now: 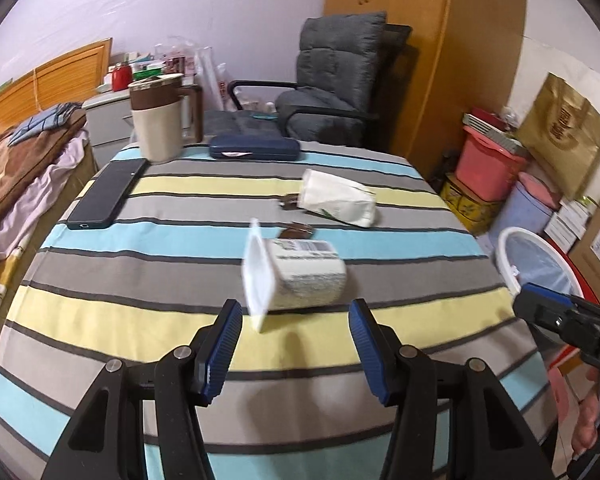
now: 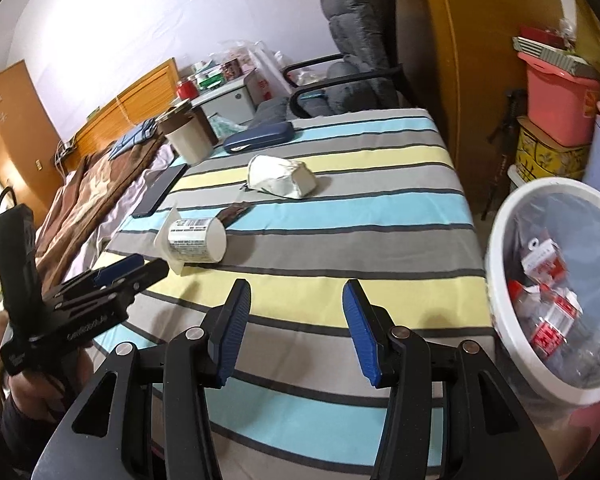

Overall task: Collect trash
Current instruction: 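Grasp the white yogurt cup with the left tool while the right tool grasps the brown wrapper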

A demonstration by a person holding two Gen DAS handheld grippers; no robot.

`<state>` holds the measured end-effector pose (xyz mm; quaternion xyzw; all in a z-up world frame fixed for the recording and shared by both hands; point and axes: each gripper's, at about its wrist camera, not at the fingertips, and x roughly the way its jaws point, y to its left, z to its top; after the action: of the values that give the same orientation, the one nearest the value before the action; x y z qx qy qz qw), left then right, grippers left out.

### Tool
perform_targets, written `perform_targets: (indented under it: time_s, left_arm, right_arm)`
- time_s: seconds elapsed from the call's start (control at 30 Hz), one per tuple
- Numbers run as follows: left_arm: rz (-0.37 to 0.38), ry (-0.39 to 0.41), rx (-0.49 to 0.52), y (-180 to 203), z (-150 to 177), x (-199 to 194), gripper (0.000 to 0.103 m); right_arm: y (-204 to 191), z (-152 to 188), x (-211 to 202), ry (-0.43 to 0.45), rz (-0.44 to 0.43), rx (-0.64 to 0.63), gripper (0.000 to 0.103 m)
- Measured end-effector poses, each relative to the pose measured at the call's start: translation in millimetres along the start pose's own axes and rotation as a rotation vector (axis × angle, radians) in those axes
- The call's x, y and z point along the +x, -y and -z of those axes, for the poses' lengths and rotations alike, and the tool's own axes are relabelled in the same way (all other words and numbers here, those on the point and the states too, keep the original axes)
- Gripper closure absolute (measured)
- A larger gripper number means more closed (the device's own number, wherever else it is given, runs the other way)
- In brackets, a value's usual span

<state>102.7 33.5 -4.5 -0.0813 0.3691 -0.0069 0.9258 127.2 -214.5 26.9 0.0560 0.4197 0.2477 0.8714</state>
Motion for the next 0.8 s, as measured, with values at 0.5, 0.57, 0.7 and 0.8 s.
perform_targets:
  time_s: [0.5, 0.57, 0.7, 0.8]
  left_arm:
    - [0.069, -0.03, -0.016, -15.6, -7.0, 27.8, 0.095]
    - [0.068, -0.018, -0.02, -20.2, -7.1, 22.2, 0.096]
    - [0.059, 0.004, -0.042, -34.4, -4.8, 8.8, 0.096]
    - [0.041, 0.016, -0.059, -46.8, -3.9, 1.1, 0.096]
  right_arm:
    - [-4.4, -9.7, 15.7, -0.035, 0.011, 0.006, 0.053]
    - [-7.8, -11.7, 18.9, -0.037, 0.006, 0.006, 0.053]
    - [-17.2, -15.7, 27.8, -0.048, -0.005, 0.0, 0.053]
    - [-27.2, -18.7, 36.3, -0.057, -0.022, -0.008, 0.053]
